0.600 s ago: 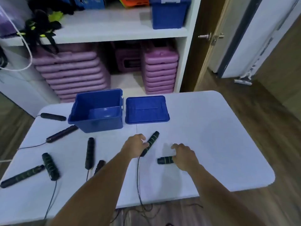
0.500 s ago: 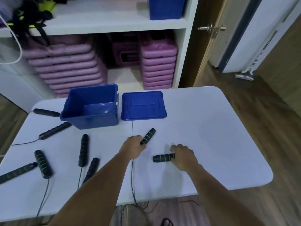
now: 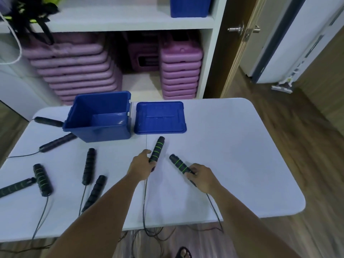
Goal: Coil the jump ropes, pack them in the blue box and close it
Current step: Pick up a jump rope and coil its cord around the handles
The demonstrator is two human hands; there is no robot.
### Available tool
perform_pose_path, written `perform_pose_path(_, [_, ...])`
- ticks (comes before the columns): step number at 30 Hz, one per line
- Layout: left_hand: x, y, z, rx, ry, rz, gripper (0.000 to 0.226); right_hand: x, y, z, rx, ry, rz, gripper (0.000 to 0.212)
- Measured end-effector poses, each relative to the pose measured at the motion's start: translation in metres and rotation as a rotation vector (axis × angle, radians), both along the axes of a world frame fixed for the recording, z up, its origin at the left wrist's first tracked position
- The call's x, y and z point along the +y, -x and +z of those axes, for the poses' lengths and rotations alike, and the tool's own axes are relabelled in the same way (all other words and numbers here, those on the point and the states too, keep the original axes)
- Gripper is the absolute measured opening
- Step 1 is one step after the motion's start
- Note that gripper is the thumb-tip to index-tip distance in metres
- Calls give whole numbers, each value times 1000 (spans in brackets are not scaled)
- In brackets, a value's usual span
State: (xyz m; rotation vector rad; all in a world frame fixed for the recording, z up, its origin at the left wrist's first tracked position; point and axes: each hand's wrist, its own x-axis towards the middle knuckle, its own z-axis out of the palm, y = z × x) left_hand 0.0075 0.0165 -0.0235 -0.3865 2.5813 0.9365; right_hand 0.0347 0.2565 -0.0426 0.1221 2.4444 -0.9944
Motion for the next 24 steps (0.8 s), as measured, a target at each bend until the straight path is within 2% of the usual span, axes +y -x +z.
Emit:
perform_pose_path(3, [-11, -2, 21, 25, -171, 87, 48, -17, 1, 21, 18, 248, -197, 21])
perform_pose_path(7, [-25, -11, 57, 93, -448, 188, 38, -51, 4, 60, 75, 525, -357, 22])
perform_pose_path(12, [-45, -31, 115, 215, -639, 154, 24, -100, 8, 114, 181, 683, -437, 17])
perform_pose_path(19, [-86, -49, 170, 342, -718, 55, 24, -161, 0, 174, 269, 799, -481, 23])
perform_pose_path(24, [-114, -63, 199, 445, -641, 23, 18, -197, -11, 202, 277, 846, -422, 21])
